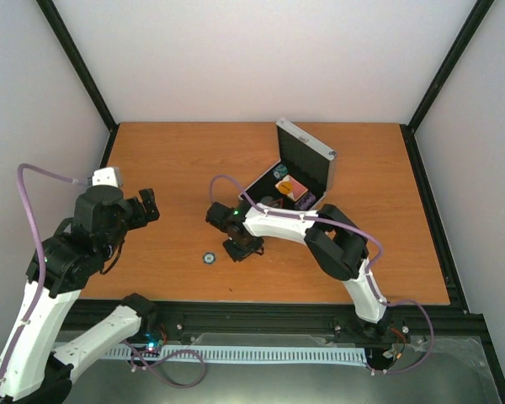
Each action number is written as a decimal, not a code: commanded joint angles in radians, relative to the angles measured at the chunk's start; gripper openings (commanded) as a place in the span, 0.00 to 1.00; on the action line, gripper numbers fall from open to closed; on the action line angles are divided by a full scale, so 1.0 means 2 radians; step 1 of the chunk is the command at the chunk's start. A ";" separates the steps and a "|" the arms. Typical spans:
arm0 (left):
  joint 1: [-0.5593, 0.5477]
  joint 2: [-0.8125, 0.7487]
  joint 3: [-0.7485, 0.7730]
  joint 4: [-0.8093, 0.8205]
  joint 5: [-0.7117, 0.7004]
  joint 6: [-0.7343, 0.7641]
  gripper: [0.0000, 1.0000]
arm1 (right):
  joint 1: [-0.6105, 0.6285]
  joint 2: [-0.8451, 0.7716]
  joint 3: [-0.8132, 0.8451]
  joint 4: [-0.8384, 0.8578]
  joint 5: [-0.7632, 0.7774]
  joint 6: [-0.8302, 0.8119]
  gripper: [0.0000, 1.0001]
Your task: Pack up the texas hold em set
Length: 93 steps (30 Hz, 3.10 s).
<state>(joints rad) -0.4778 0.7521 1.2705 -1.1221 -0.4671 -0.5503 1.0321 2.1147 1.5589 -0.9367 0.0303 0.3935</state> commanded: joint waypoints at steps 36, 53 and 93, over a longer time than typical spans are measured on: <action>0.002 0.032 0.085 0.000 -0.015 0.033 1.00 | 0.047 0.153 0.258 -0.089 -0.072 -0.021 0.75; 0.002 0.018 0.083 -0.013 -0.010 0.027 1.00 | 0.055 0.165 0.229 -0.097 -0.043 -0.006 0.48; 0.002 0.169 -0.009 -0.043 0.328 0.099 0.89 | -0.108 -0.162 -0.009 -0.089 0.116 0.024 1.00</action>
<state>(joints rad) -0.4778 1.0451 1.2991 -1.1721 0.0902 -0.3824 0.9203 1.8820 1.6306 -1.1091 0.2325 0.4477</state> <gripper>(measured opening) 0.911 1.000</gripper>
